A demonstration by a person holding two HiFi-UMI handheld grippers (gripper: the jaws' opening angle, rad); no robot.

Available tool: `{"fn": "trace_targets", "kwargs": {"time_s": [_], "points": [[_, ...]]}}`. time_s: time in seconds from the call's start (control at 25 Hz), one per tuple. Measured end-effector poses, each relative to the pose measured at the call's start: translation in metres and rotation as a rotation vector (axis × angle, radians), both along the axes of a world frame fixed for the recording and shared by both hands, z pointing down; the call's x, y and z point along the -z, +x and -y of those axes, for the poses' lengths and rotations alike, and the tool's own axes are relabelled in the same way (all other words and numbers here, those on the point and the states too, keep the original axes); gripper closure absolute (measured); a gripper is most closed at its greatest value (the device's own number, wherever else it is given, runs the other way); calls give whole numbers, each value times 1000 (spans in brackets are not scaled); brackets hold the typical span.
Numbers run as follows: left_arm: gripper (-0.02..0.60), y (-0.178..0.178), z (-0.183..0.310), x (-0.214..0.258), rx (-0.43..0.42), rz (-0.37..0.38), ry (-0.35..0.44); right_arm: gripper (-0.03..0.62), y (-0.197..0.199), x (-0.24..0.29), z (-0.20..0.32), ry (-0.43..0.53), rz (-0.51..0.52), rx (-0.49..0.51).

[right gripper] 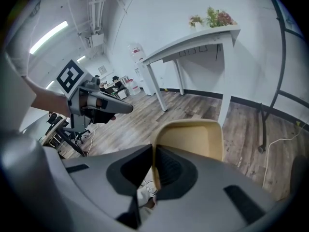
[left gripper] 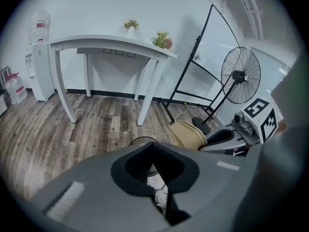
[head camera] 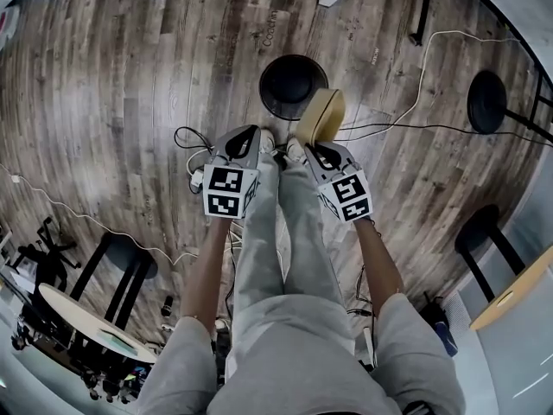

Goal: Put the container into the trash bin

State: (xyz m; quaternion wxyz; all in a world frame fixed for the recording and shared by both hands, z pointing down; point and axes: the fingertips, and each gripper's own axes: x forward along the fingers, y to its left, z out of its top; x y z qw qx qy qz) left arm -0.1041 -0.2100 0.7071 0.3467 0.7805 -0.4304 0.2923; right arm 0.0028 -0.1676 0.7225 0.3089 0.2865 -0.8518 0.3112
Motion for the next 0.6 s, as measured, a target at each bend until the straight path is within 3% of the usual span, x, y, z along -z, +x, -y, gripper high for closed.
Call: {"fn": "trace_targets", "kwargs": {"time_s": [0.6], "points": [[571,-4,-13,-64,7,-11,5,562,-7,-60,-1,24,0,11]]}}
